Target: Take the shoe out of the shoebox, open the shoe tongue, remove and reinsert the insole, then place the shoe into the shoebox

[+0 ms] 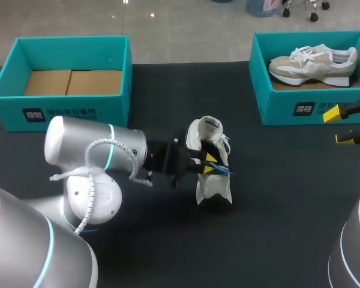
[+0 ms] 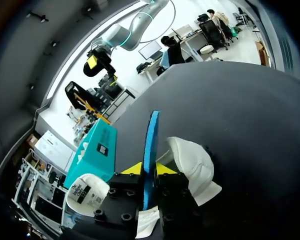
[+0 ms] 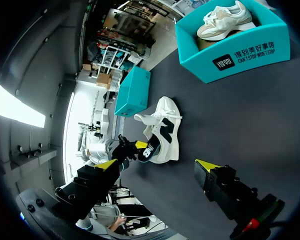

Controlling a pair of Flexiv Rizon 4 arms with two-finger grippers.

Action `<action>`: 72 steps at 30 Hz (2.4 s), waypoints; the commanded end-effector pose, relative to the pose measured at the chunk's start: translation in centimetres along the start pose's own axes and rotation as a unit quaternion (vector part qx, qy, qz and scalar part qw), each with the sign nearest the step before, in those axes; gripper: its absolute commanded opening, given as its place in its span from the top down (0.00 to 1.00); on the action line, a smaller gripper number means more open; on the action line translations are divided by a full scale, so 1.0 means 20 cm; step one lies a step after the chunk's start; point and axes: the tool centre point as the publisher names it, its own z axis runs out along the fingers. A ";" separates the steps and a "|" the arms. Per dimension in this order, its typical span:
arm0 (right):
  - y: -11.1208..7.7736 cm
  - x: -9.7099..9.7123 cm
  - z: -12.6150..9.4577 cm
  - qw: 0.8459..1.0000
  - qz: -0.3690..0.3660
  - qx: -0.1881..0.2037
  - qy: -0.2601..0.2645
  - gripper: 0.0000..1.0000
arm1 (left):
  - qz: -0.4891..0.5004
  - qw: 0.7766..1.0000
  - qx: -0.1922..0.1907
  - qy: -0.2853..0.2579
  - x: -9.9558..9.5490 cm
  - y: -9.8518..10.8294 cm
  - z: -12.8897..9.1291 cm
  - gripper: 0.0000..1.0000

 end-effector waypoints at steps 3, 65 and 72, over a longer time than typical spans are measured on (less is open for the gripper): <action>-0.01 0.00 0.00 1.000 0.001 0.000 -0.002 0.00 | 0.002 1.000 0.000 0.013 0.02 0.03 0.04 1.00; -0.01 0.00 0.00 1.000 0.001 0.000 -0.002 0.00 | 0.026 0.999 -0.022 0.018 0.03 0.10 0.02 0.96; -0.01 0.00 0.00 1.000 0.001 0.000 -0.002 0.00 | 0.023 0.999 -0.025 0.035 0.03 0.12 0.08 1.00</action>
